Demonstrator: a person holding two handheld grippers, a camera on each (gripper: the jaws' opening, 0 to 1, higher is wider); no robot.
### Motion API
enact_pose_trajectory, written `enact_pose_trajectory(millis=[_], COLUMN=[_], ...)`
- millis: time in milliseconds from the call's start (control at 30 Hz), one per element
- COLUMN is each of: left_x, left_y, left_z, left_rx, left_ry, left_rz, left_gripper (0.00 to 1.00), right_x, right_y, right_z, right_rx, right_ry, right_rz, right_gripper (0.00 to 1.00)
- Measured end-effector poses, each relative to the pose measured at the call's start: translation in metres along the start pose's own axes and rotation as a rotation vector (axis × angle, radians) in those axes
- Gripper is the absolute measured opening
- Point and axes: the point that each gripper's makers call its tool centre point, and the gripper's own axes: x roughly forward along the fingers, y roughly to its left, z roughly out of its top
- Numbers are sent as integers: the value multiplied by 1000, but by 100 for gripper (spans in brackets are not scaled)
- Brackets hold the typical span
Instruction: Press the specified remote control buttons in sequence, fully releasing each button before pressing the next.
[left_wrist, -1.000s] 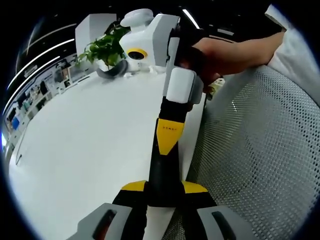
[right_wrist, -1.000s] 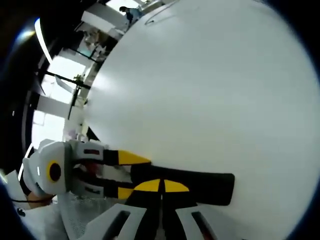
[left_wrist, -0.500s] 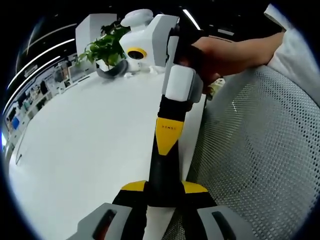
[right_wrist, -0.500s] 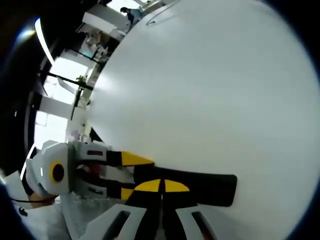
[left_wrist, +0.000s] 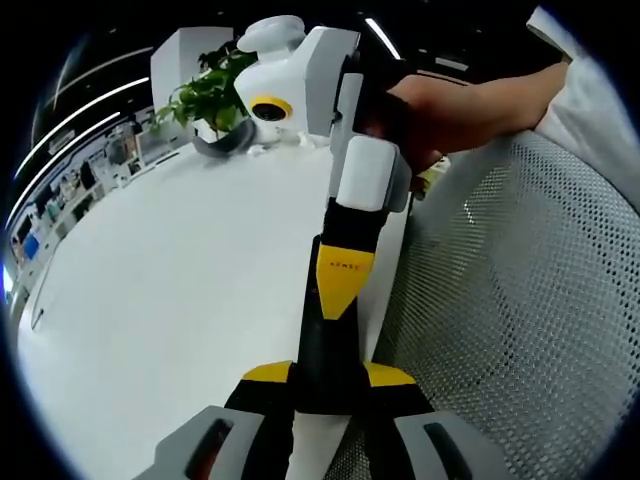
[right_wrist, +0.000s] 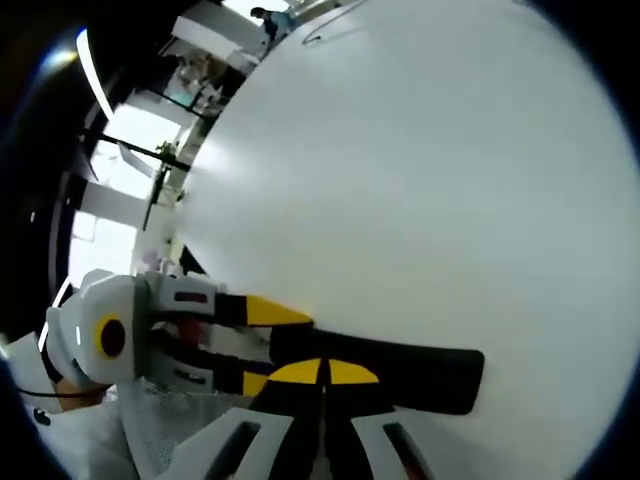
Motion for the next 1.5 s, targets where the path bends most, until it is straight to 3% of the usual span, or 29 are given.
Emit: enact_pose_trajectory(millis=[633, 967, 1500], left_x=[0, -1, -1], left_y=[0, 0, 0], left_z=[0, -1, -1], left_rx=[4, 2, -2], left_ry=[1, 6, 11], left_rz=[0, 5, 8], left_gripper=[24, 24, 24], right_x=[1, 2, 0], right_y=[-1, 1, -1], right_z=[3, 3, 4], right_rx=[-13, -83, -93], right_ry=[-14, -28, -28], right_rz=[-17, -68, -72], right_gripper=[0, 0, 0])
